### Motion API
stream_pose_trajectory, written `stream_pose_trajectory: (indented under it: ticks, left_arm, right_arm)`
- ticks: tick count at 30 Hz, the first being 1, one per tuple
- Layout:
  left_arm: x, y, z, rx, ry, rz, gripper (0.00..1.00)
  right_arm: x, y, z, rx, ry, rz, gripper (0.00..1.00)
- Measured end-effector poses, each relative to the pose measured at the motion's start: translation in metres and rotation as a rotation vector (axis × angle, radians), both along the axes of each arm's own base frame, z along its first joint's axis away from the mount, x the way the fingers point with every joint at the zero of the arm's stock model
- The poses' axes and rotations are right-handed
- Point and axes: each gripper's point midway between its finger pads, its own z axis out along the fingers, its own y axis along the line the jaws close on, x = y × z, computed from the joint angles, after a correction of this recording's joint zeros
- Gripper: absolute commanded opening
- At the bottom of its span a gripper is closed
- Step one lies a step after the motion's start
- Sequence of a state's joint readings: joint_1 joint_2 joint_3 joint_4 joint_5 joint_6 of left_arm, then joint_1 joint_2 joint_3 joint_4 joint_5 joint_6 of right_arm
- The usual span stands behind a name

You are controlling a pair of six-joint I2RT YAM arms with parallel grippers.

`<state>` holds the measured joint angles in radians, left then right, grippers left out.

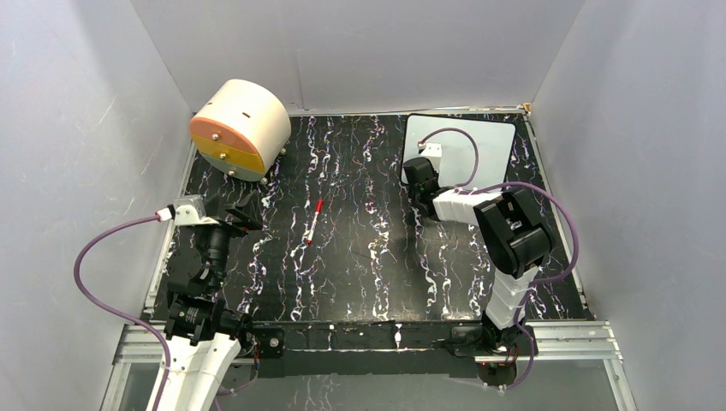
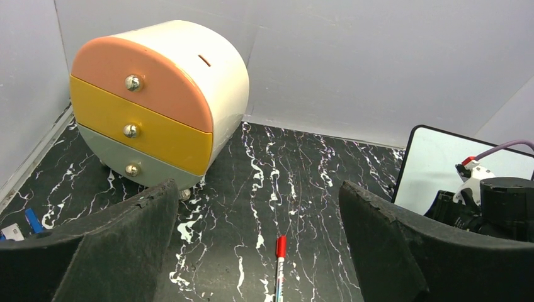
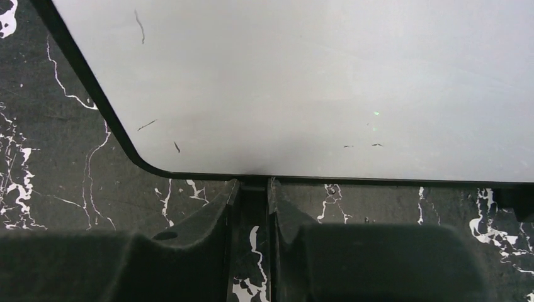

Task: Write a sentence on the whiteboard
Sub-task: Move the whiteboard to the center of the board.

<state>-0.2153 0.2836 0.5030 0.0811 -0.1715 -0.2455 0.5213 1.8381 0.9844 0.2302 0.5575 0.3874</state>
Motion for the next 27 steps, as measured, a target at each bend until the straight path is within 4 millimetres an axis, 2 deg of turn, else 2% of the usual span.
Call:
stream_pose_trajectory:
  ticks: [9,15,27]
  left_arm:
    - [0.0,-0.001,0.0,0.003,0.0,-0.005,0.95]
    - [0.0,-0.002,0.0,0.004,0.001,-0.009,0.95]
    - [0.0,-0.011,-0.002,0.008,0.007,-0.057,0.95]
  right_arm:
    - [-0.001,0.003,0.001,-0.029,-0.007,0.01,0.0]
    - [-0.009,0.009,0.0,-0.037,0.0,0.038,0.0]
    - [-0.069,0.045,0.002,-0.041,0.037,0.195,0.0]
